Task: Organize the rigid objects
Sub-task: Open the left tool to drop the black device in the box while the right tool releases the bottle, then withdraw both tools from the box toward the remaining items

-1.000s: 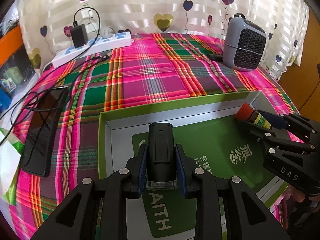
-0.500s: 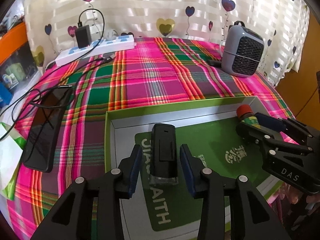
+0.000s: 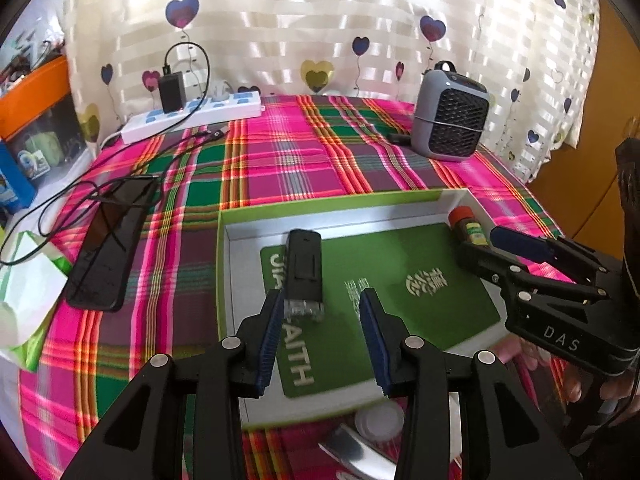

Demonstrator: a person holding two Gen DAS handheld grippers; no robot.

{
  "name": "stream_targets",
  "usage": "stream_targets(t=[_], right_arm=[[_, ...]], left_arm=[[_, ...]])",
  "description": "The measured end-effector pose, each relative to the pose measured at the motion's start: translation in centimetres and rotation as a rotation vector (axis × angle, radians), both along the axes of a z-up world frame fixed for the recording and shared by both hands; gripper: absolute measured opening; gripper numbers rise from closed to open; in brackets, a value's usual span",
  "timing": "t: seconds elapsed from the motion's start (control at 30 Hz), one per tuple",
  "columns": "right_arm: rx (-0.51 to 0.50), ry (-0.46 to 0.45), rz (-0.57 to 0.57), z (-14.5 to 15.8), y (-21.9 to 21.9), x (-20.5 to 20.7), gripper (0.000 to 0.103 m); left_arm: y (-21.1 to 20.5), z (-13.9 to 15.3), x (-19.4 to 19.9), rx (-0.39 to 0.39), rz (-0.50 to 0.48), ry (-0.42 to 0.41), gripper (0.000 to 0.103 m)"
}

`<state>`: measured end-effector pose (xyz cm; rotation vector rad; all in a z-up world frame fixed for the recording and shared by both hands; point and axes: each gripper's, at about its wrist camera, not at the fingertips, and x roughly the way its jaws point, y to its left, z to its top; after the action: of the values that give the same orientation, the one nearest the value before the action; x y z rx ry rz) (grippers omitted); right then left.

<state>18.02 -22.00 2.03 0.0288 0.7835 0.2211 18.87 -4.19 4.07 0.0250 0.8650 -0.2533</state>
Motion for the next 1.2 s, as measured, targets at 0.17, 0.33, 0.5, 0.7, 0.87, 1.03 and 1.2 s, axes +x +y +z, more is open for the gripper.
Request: stream_targets(t=[0.17, 0.33, 0.5, 0.7, 0.87, 1.03, 1.2], right_arm=[[0.004, -0.012, -0.014, 0.6, -0.1, -1.6, 0.053], [0.011, -0.034, -0.014, 1.2, 0.0, -3.7, 0.053], [0.006, -0.046, -0.01, 1.3, 0.1, -6.1, 0.053], [0.017, -0.026, -0.016, 0.3, 0.1, -8.8, 0.053], [0.038, -0.006, -0.022, -0.5, -0.2, -11.0, 0.053], [0.023, 0.009, 0.005, -1.2, 0.4, -12.6, 0.053], [0.022, 0.015, 0.02, -1.7, 1.1, -13.7, 0.053]], left_arm=[[0.3, 0.3, -1.5, -0.013, 0.002, -0.008, 0.038], [0.5, 0.5, -3.7, -0.006, 0.0, -0.021, 0.038], [1.4, 0.6, -5.9, -0.022, 0.006, -0.029, 0.038], [2.9, 0.1, -8.3, -0.032, 0.027, -0.03, 0.038], [4.5, -0.4, -10.0, -0.082, 0.058, -0.012, 0.039], [5.2, -1.5, -10.8, -0.116, 0.079, 0.02, 0.044], [4.7, -2.4, -11.5, -0.115, 0.058, 0.043, 0.044]])
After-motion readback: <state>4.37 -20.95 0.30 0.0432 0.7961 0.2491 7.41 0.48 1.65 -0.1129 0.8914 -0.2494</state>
